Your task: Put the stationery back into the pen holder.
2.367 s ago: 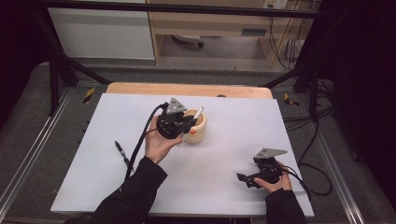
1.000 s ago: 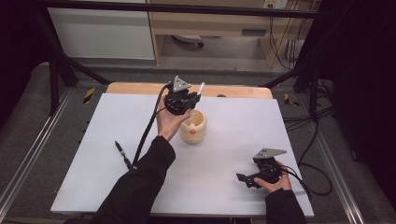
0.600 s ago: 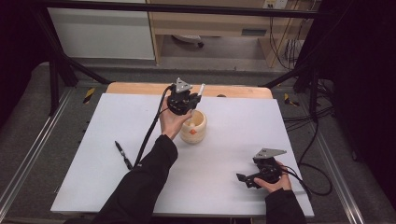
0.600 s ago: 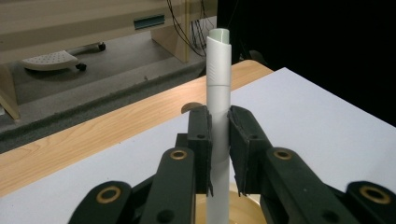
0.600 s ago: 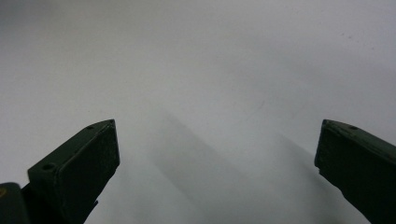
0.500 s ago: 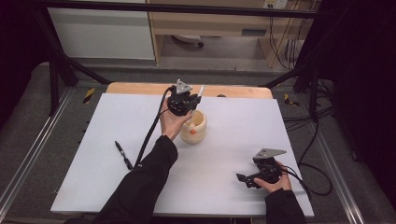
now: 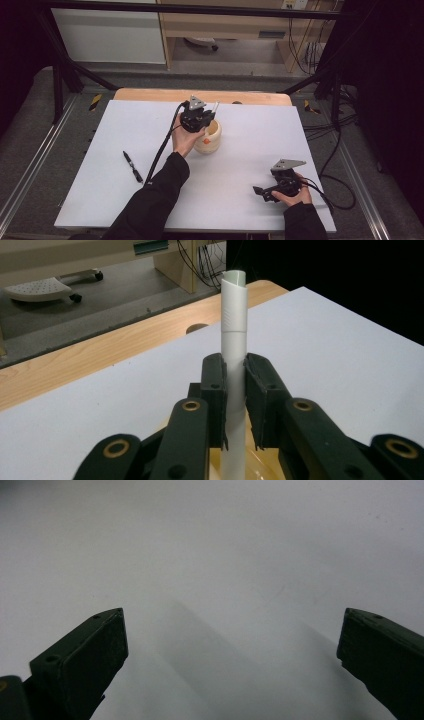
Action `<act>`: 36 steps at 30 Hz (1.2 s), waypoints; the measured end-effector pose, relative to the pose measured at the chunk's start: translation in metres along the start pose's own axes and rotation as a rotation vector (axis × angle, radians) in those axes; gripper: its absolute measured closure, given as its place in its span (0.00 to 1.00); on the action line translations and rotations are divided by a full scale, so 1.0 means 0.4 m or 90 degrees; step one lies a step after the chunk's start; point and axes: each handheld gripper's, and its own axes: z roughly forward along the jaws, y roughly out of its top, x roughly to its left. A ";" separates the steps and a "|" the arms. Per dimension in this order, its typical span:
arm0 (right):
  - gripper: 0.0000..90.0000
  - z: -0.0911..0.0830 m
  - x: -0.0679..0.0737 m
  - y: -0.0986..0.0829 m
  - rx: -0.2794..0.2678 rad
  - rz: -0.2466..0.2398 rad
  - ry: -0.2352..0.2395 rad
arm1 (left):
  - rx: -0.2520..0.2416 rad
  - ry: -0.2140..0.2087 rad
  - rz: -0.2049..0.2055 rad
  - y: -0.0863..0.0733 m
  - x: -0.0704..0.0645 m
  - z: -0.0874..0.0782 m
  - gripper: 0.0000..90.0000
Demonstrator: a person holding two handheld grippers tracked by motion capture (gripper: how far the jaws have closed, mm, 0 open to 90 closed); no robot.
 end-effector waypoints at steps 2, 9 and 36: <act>0.01 0.000 0.000 0.000 0.001 -0.003 0.000 | 0.001 -0.002 0.005 -0.009 -0.003 -0.002 0.87; 0.01 0.000 0.000 0.000 0.002 -0.002 0.000 | 0.028 -0.009 0.013 -0.031 -0.009 0.001 0.87; 0.01 -0.002 0.001 0.002 -0.007 0.003 -0.003 | 0.085 -0.035 0.038 -0.024 0.038 -0.191 0.43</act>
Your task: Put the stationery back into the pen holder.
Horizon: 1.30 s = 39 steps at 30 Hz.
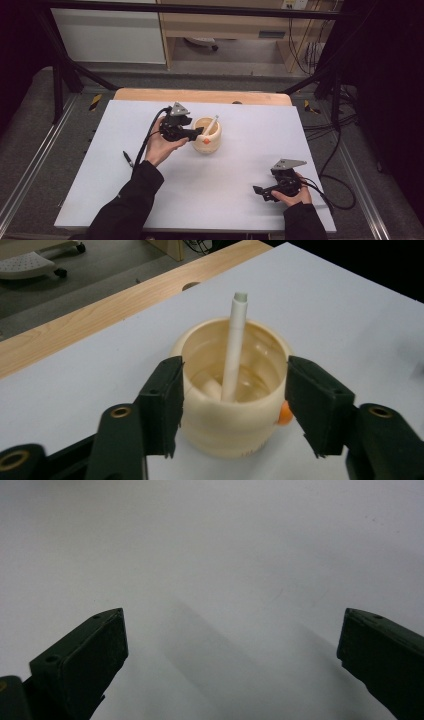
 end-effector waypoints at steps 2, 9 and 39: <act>0.01 0.000 0.001 0.001 0.001 0.000 0.000 | 0.006 -0.005 -0.001 -0.015 0.009 -0.020 0.41; 0.01 0.005 0.012 0.008 -0.002 -0.002 0.000 | 0.021 0.002 -0.001 -0.087 0.039 -0.090 0.29; 0.01 0.020 0.034 0.028 0.003 0.000 -0.008 | 0.089 0.104 -0.083 -0.360 0.162 -0.221 0.55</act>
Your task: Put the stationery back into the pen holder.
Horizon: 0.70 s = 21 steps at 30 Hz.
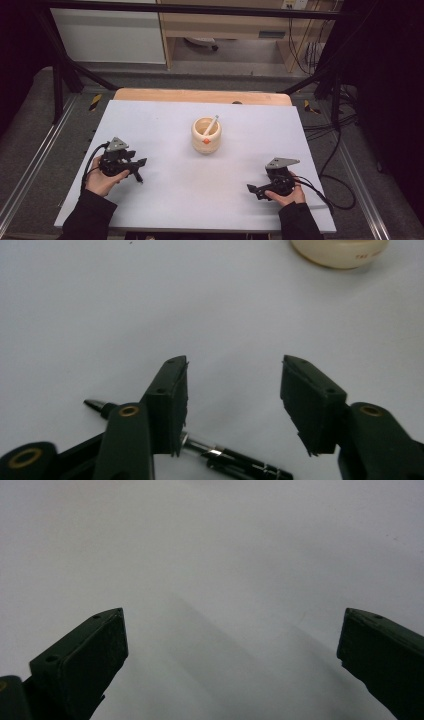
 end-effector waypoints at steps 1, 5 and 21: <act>0.01 0.000 0.000 0.000 0.000 0.000 0.000 | 0.003 0.005 -0.002 -0.003 0.005 -0.002 0.60; 0.01 -0.002 -0.001 -0.002 0.001 -0.005 0.001 | 0.006 0.016 -0.016 -0.013 0.020 -0.013 0.77; 0.01 0.001 -0.002 -0.003 0.004 -0.008 -0.004 | 0.049 0.063 -0.056 -0.046 0.071 -0.002 1.00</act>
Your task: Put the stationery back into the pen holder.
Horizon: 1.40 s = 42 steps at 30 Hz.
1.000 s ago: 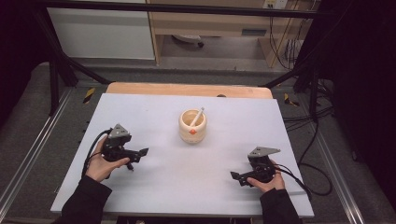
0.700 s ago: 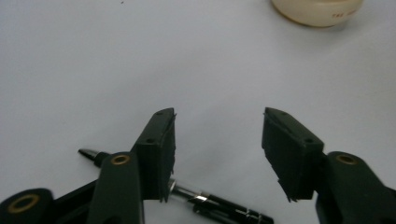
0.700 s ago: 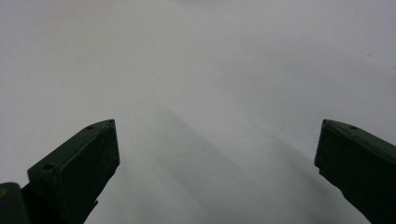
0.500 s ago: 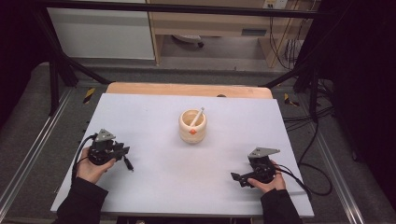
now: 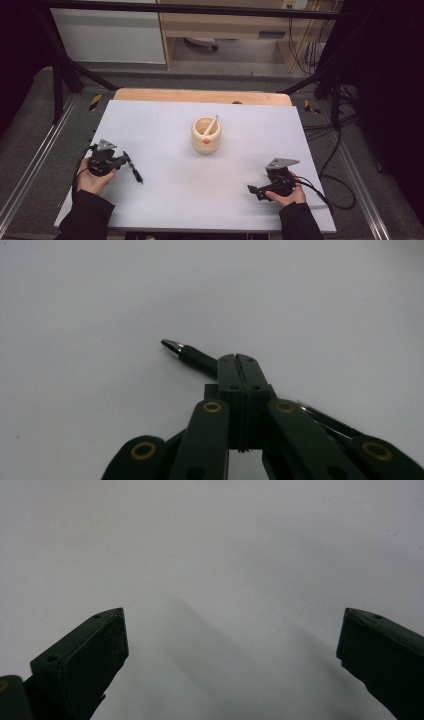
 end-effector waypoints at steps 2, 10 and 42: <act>0.01 0.000 0.000 0.000 0.000 0.000 0.000 | 0.006 0.003 -0.002 -0.004 0.004 0.005 1.00; 0.01 0.001 0.000 0.000 0.003 -0.001 0.002 | 0.016 0.013 -0.010 -0.008 0.009 0.025 1.00; 0.01 0.002 0.000 0.000 0.002 -0.003 0.002 | 0.001 -0.006 0.044 0.016 -0.053 0.061 1.00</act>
